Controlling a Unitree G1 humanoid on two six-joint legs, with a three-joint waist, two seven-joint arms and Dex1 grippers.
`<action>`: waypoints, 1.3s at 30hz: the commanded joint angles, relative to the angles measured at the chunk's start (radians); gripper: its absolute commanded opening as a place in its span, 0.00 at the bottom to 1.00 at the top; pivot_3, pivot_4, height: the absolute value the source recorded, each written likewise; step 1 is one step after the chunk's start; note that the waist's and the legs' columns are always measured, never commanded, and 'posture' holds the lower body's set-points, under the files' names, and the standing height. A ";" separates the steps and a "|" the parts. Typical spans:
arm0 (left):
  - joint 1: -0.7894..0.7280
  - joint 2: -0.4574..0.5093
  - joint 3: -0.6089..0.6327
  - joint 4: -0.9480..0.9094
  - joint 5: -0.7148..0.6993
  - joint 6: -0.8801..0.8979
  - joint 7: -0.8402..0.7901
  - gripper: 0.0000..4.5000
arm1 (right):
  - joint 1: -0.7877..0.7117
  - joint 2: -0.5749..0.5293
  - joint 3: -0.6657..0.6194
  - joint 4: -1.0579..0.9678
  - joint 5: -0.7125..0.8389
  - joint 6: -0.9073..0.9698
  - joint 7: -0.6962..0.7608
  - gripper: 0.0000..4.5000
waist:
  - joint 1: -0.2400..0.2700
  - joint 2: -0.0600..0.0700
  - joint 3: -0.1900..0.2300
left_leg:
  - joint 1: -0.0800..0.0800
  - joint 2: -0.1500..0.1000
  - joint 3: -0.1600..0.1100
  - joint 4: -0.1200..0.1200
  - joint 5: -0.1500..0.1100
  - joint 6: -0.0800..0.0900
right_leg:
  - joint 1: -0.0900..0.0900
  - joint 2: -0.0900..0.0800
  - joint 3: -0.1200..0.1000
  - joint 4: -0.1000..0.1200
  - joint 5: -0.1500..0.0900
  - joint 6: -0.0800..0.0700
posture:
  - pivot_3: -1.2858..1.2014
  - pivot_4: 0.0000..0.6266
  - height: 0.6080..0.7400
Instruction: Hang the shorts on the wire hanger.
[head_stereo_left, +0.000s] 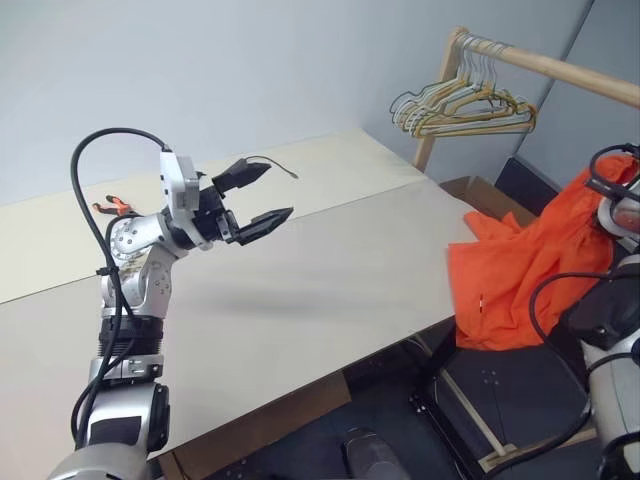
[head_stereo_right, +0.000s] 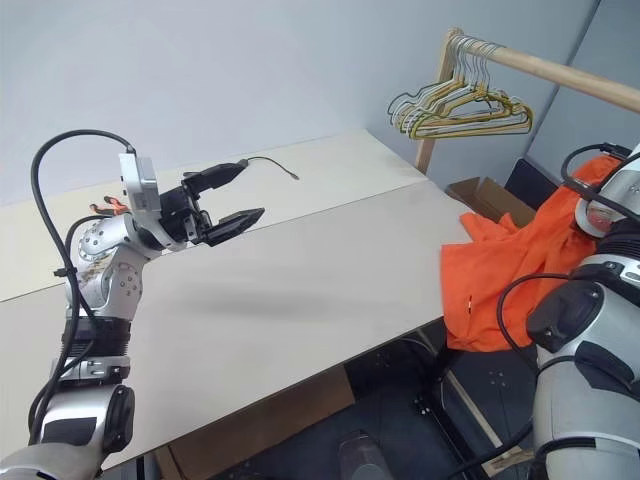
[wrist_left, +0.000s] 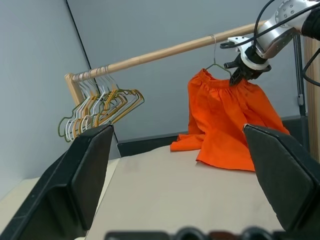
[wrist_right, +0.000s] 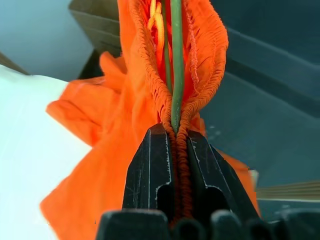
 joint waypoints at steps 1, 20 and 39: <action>-0.005 0.011 0.008 -0.033 -0.012 0.001 0.009 1.00 | 0.000 0.003 0.027 -0.053 -0.002 -0.011 -0.017 0.31 | 0.005 0.000 0.000 | 0.000 0.000 0.000 0.000 0.000 0.000 | 0.000 0.000 0.000 0.000 0.000 0.000 | 0.42 0.00 1.00; 0.006 0.015 0.014 -0.047 -0.019 0.005 0.020 1.00 | 0.097 0.018 0.262 -0.318 -0.121 -0.170 -0.030 1.00 | 0.022 0.001 0.000 | -0.001 0.000 0.000 0.000 0.000 0.000 | -0.001 0.000 0.000 0.000 0.000 0.000 | 0.42 0.00 1.00; 0.078 0.059 0.096 -0.144 -0.191 0.093 -0.051 1.00 | 0.360 0.079 0.708 -0.660 -0.490 -0.461 0.036 1.00 | 0.041 0.001 0.000 | -0.001 0.000 0.000 0.000 0.000 0.000 | -0.002 0.000 0.000 0.000 0.000 0.000 | 0.44 0.00 1.00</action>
